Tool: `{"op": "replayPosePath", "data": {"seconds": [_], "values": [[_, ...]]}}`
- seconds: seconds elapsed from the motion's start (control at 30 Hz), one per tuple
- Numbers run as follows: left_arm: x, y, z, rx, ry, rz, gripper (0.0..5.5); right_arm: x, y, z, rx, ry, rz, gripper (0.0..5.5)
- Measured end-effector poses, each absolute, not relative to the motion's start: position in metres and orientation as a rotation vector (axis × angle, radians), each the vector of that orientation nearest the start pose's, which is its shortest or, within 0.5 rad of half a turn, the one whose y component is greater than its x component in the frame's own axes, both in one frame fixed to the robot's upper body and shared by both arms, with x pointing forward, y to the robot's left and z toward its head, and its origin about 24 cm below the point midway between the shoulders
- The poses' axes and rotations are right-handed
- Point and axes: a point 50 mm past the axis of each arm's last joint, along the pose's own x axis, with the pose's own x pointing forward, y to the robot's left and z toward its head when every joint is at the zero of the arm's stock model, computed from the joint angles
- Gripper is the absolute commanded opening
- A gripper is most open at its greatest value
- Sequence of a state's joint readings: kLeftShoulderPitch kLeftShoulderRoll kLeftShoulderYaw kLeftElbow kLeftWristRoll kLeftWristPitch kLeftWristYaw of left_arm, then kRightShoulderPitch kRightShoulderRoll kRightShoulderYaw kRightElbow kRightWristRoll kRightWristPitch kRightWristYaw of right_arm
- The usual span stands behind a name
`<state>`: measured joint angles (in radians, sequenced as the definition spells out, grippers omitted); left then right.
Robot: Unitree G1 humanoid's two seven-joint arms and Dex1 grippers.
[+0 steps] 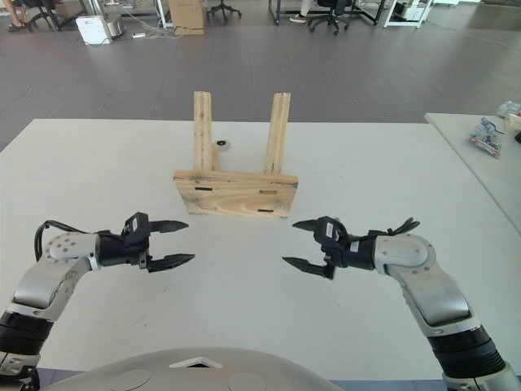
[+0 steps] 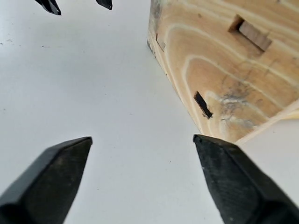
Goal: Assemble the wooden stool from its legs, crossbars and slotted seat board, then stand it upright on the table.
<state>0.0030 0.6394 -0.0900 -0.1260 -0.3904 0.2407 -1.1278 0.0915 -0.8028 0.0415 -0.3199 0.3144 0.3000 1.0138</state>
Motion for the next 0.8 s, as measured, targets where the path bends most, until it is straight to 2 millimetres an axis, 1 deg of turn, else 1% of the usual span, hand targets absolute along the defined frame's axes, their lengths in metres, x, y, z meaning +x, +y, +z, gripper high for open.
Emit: {"op": "replayPosePath", "data": {"seconds": [0.07, 0.13, 0.2, 0.3, 0.37, 0.4, 0.43, 0.47, 0.53, 0.6, 0.63, 0.7, 0.73, 0.8], "values": [[0.221, 0.199, 0.067, 0.135, 0.312, -1.209, 4.95, 0.21, -0.215, 0.088, -0.377, 0.374, 1.087, 5.02], [0.234, 0.212, 0.069, 0.139, 0.313, -1.163, 5.29, 0.223, -0.219, 0.093, -0.35, 0.332, 1.048, 5.39], [0.258, 0.226, 0.075, 0.174, 0.284, -1.104, 5.38, 0.244, -0.222, 0.103, -0.337, 0.265, 1.01, 5.4], [0.29, 0.239, 0.083, 0.276, 0.249, -1.037, 5.38, 0.271, -0.224, 0.111, -0.321, 0.205, 0.979, 5.4], [0.304, 0.237, 0.087, 0.328, 0.22, -1.032, 5.38, 0.281, -0.222, 0.112, -0.324, 0.193, 0.99, 5.4], [0.309, 0.236, 0.086, 0.345, 0.217, -1.04, 5.4, 0.285, -0.219, 0.11, -0.316, 0.194, 1.006, 5.15], [0.313, 0.23, 0.083, 0.352, 0.209, -1.072, 5.4, 0.289, -0.216, 0.105, -0.296, 0.202, 1.028, 4.95], [0.315, 0.224, 0.076, 0.346, 0.227, -1.106, 5.4, 0.291, -0.213, 0.1, -0.283, 0.212, 1.046, 4.73], [0.316, 0.211, 0.063, 0.328, 0.251, -1.175, 5.07, 0.29, -0.208, 0.087, -0.256, 0.253, 1.092, 4.38], [0.312, 0.193, 0.041, 0.312, 0.295, -1.241, 4.73, 0.289, -0.203, 0.074, -0.221, 0.283, 1.12, 4.02], [0.31, 0.183, 0.031, 0.287, 0.303, -1.247, 4.57, 0.289, -0.201, 0.07, -0.202, 0.286, 1.125, 3.82], [0.311, 0.178, 0.025, 0.262, 0.29, -1.22, 4.16, 0.289, -0.201, 0.065, -0.181, 0.289, 1.122, 3.39], [0.313, 0.177, 0.025, 0.256, 0.277, -1.199, 4.05, 0.289, -0.199, 0.061, -0.164, 0.288, 1.123, 3.25], [0.314, 0.177, 0.025, 0.249, 0.249, -1.179, 3.59, 0.29, -0.197, 0.057, -0.142, 0.287, 1.123, 2.77]]}}
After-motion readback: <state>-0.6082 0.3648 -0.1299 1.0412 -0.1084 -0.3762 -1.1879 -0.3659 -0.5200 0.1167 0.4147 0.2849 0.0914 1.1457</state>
